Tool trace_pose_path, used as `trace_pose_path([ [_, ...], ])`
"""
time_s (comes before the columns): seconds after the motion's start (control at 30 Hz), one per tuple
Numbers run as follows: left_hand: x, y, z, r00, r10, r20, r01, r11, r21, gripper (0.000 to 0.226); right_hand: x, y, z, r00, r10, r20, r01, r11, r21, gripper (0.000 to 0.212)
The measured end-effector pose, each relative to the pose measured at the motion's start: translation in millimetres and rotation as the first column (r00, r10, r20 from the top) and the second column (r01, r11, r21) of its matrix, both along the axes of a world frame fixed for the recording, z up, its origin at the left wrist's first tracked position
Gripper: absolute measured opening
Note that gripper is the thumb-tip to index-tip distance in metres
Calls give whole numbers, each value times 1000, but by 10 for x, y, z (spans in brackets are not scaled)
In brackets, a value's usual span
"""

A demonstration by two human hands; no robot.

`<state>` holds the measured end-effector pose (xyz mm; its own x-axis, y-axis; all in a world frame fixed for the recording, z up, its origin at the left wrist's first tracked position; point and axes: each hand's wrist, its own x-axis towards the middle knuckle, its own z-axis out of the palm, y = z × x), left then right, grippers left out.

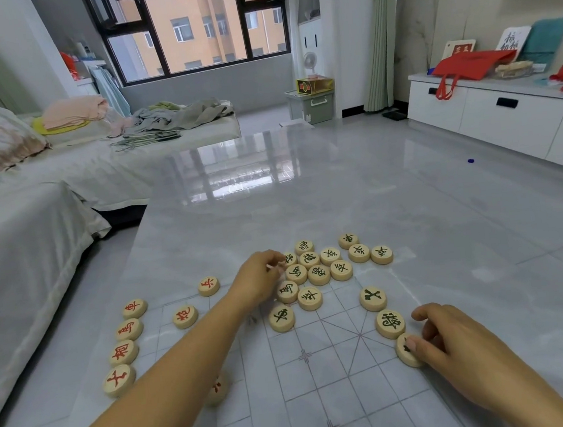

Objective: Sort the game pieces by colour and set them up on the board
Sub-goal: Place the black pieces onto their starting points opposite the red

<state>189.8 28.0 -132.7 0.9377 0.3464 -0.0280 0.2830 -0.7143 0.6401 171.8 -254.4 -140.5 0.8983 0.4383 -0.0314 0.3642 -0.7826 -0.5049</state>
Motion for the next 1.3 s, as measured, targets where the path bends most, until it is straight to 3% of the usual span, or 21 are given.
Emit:
trace_pose_path([
  [0.2, 290, -17, -84, 997, -61, -35, 66, 985, 159, 36, 15, 7, 27, 1000, 8, 7, -8, 1000, -8, 37],
  [0.6, -32, 46, 38, 993, -102, -50, 105, 993, 61, 22, 14, 39, 34, 1000, 25, 10, -24, 998, -57, 36],
  [0.8, -192, -185, -127, 979, -165, -122, 186, 966, 178, 50, -3, 35, 28, 1000, 30, 4, -29, 999, -43, 36],
  [0.9, -156, -172, -147, 976, -166, -141, 192, 960, 202, 52, -1, 36, 35, 1000, 27, -5, -28, 999, -40, 36],
  [1.03, -120, -123, -135, 995, -87, -41, 93, 977, 192, 65, 11, 47, 56, 999, 24, -22, -25, 999, -47, 37],
  [1.1, -174, -207, -171, 991, -135, -9, 133, 958, 254, 70, 18, 50, 56, 999, 24, -24, -25, 999, -45, 37],
  [1.2, -270, -416, -298, 941, -300, -157, 338, 850, 403, 65, 24, 49, 52, 999, 24, -23, -25, 999, -47, 36],
  [1.3, -146, -376, -385, 937, -275, -218, 349, 795, 497, 55, 28, 50, 42, 999, 23, -24, -24, 999, -47, 37],
])
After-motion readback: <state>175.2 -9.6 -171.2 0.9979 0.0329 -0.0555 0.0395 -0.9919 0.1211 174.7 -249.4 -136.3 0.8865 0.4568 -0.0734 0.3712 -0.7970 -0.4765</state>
